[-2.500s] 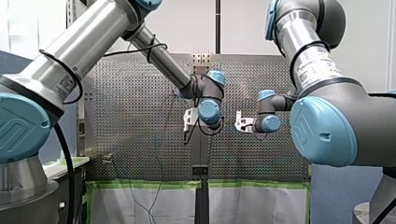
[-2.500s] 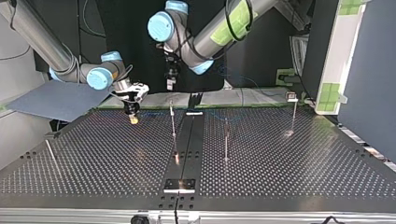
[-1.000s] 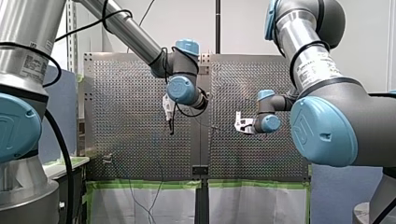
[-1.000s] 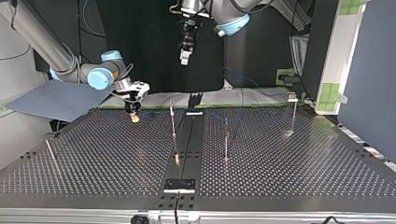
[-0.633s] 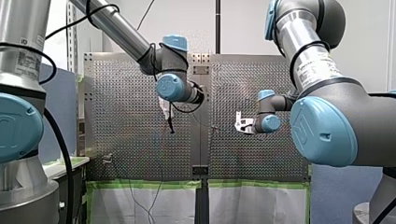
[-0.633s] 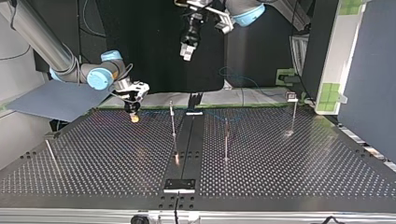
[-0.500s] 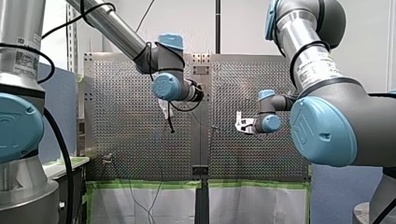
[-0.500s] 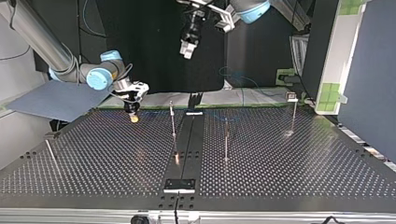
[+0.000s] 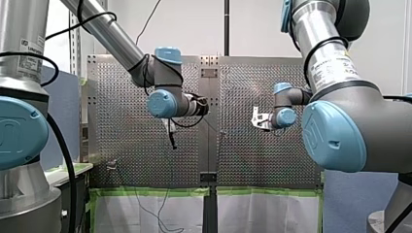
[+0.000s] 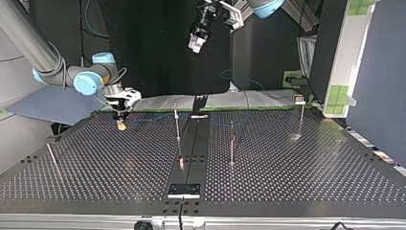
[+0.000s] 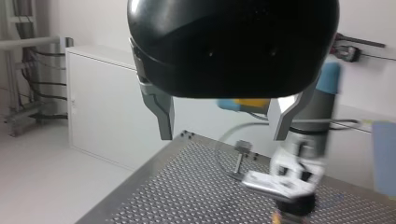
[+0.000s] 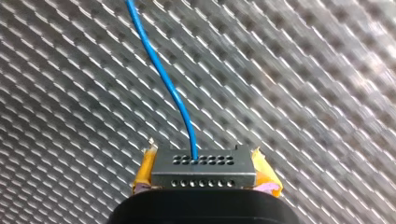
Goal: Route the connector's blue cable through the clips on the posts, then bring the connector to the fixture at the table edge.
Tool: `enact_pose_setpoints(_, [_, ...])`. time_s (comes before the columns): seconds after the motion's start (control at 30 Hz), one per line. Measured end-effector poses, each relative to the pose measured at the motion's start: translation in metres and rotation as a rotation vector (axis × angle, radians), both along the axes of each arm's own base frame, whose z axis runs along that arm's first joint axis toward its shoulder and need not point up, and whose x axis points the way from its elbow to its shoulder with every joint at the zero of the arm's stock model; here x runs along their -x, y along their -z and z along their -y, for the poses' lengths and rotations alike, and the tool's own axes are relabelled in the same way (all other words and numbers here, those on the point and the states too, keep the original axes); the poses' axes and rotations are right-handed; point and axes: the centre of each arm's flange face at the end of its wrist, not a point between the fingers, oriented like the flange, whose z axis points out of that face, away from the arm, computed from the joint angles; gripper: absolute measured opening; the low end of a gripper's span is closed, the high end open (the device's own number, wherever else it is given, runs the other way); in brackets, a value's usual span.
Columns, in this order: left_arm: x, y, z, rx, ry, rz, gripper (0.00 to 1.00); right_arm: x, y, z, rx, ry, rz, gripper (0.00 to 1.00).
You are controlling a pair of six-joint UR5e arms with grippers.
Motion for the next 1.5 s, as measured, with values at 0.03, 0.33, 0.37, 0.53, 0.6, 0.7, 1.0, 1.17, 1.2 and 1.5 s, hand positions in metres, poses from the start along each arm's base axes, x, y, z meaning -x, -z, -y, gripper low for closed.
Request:
enact_pose_setpoints(0.03, [0.001,0.004,-0.001,-0.003,0.0,-0.003,1.0,0.005,-0.007,0.003,0.007,0.016,0.01,0.0])
enact_pose_setpoints(0.33, [0.012,0.03,-0.019,-0.013,-0.005,-0.007,1.0,0.053,-0.055,0.021,0.041,0.14,0.051,0.0])
enact_pose_setpoints(0.37, [0.013,0.032,-0.021,-0.016,-0.007,-0.006,1.0,0.058,-0.061,0.023,0.047,0.154,0.049,0.0])
enact_pose_setpoints(0.53, [0.02,0.043,-0.032,-0.033,-0.015,-0.007,1.0,0.079,-0.096,0.031,0.087,0.208,0.02,0.0])
enact_pose_setpoints(0.6, [0.021,0.046,-0.035,-0.037,-0.018,-0.009,1.0,0.083,-0.108,0.03,0.099,0.22,0.004,0.0])
enact_pose_setpoints(0.7, [0.021,0.047,-0.037,-0.04,-0.022,-0.01,1.0,0.083,-0.124,0.025,0.11,0.226,-0.019,0.0])
enact_pose_setpoints(1.0, [0.018,0.048,-0.039,-0.043,-0.031,-0.013,1.0,0.079,-0.165,0.003,0.128,0.216,-0.075,0.0])
enact_pose_setpoints(1.17, [0.017,0.048,-0.04,-0.046,-0.034,-0.016,1.0,0.085,-0.186,-0.007,0.137,0.225,-0.068,0.0])
enact_pose_setpoints(1.2, [0.017,0.048,-0.04,-0.047,-0.034,-0.016,1.0,0.087,-0.19,-0.009,0.14,0.228,-0.066,0.0])
enact_pose_setpoints(1.5, [0.015,0.049,-0.042,-0.056,-0.041,-0.021,1.0,0.106,-0.221,-0.023,0.176,0.271,-0.042,0.0])
